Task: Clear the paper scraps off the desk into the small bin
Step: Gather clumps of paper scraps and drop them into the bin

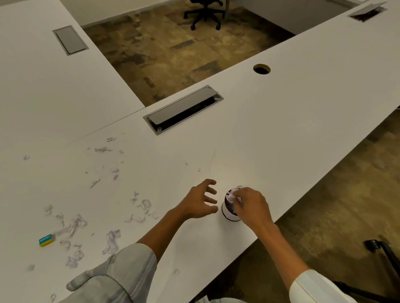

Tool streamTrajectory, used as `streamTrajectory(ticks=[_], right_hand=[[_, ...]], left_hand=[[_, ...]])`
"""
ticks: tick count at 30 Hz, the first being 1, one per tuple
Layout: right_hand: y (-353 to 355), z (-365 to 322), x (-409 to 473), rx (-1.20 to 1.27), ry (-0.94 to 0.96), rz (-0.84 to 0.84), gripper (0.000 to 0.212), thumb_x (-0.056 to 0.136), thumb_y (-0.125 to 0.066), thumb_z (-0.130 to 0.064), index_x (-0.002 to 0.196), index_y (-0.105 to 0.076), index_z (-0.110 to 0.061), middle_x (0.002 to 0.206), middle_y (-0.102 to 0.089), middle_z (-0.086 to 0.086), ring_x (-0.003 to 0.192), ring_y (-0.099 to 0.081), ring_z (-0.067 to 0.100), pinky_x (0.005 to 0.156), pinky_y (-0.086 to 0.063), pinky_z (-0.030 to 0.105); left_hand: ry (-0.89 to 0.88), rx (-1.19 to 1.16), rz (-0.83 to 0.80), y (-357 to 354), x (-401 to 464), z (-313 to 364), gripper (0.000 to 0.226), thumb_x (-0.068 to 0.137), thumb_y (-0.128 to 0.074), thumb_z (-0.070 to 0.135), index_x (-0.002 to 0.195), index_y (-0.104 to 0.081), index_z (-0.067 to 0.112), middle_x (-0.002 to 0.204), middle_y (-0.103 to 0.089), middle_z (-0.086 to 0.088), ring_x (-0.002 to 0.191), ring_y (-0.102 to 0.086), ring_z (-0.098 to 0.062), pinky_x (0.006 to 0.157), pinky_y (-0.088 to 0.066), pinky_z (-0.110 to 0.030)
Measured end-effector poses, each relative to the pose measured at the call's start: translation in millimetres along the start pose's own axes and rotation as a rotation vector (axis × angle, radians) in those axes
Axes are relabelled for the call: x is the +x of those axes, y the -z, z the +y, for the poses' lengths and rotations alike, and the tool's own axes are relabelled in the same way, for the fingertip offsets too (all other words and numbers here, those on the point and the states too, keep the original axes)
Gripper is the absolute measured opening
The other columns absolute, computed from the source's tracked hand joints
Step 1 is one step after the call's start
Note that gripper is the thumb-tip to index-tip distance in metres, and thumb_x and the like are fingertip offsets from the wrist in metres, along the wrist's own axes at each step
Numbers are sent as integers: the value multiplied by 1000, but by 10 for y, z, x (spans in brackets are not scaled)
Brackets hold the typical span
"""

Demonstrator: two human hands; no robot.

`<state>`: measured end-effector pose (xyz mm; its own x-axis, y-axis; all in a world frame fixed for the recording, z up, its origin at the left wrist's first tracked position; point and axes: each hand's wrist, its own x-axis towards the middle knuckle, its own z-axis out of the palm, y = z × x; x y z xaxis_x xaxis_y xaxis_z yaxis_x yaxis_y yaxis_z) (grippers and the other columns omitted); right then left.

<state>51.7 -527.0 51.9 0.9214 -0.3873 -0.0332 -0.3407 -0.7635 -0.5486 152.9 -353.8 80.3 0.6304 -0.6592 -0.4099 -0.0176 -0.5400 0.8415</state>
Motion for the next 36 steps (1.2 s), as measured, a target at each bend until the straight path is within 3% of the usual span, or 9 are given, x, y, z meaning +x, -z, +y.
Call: streamTrajectory(ticks=[3, 6, 8, 11, 18, 24, 26, 33, 36], right_hand=[[-113, -109, 99, -223, -172, -296, 34, 89, -59, -14, 121, -66, -22, 123, -65, 5, 103, -65, 25, 81, -51, 29], [-189, -178, 177, -345, -290, -515, 59, 93, -55, -16, 147, -33, -9, 136, -54, 10, 122, -53, 27, 101, -43, 31], [-134, -200, 244, -335, -239, -570, 46, 91, -53, -15, 135, -48, -3, 130, -57, 16, 114, -57, 30, 99, -48, 35], [72, -192, 296, -236, -179, -511, 35, 88, -57, -14, 121, -65, -11, 119, -64, 12, 99, -63, 26, 80, -51, 27], [518, 130, 461, 76, -284, -52, 16, 82, -70, -18, 98, -74, -21, 100, -74, 1, 94, -69, 20, 86, -55, 33], [310, 239, 726, 255, -562, -600, 47, 90, -57, -52, 122, -62, -18, 120, -61, 5, 115, -56, 25, 93, -48, 41], [246, 272, 775, 285, -574, -654, 43, 89, -60, -51, 119, -64, -20, 120, -60, 2, 117, -52, 24, 98, -46, 43], [253, 250, 832, 385, -462, -400, 16, 79, -76, -14, 96, -76, -12, 89, -71, 3, 82, -61, 15, 66, -45, 24], [333, 153, 721, 317, -327, -209, 7, 76, -78, -19, 83, -77, -21, 81, -73, -8, 79, -64, 5, 71, -44, 19]], left_hand=[[30, 2, 56, 94, -134, -209, 67, 70, -75, 17, 130, -44, 24, 114, -63, -5, 89, -71, -19, 74, -60, -29], [63, 5, 83, 173, -263, -384, 61, 72, -72, 16, 127, -46, 24, 108, -65, -4, 81, -72, -16, 71, -60, -28], [82, 5, 94, 223, -338, -473, 58, 73, -71, 15, 125, -47, 23, 106, -65, -4, 80, -71, -17, 67, -59, -27], [92, 1, 122, 298, -420, -553, 54, 73, -70, 16, 122, -49, 23, 104, -66, -3, 81, -71, -17, 58, -55, -24], [103, 17, 182, 441, -533, -662, 45, 76, -69, 11, 117, -53, 20, 101, -68, -4, 81, -70, -19, 58, -51, -20], [118, 36, 205, 482, -605, -734, 41, 78, -68, 10, 116, -54, 18, 100, -68, -4, 80, -68, -18, 59, -50, -19], [127, 42, 211, 493, -637, -767, 41, 78, -68, 10, 116, -55, 18, 100, -68, -4, 78, -68, -16, 59, -49, -18], [161, 44, 241, 541, -729, -896, 37, 78, -67, 9, 112, -57, 19, 96, -69, -2, 68, -65, -7, 59, -52, -19], [169, 32, 263, 558, -761, -966, 35, 78, -68, 11, 110, -58, 20, 94, -70, -1, 69, -65, -8, 62, -53, -20]])
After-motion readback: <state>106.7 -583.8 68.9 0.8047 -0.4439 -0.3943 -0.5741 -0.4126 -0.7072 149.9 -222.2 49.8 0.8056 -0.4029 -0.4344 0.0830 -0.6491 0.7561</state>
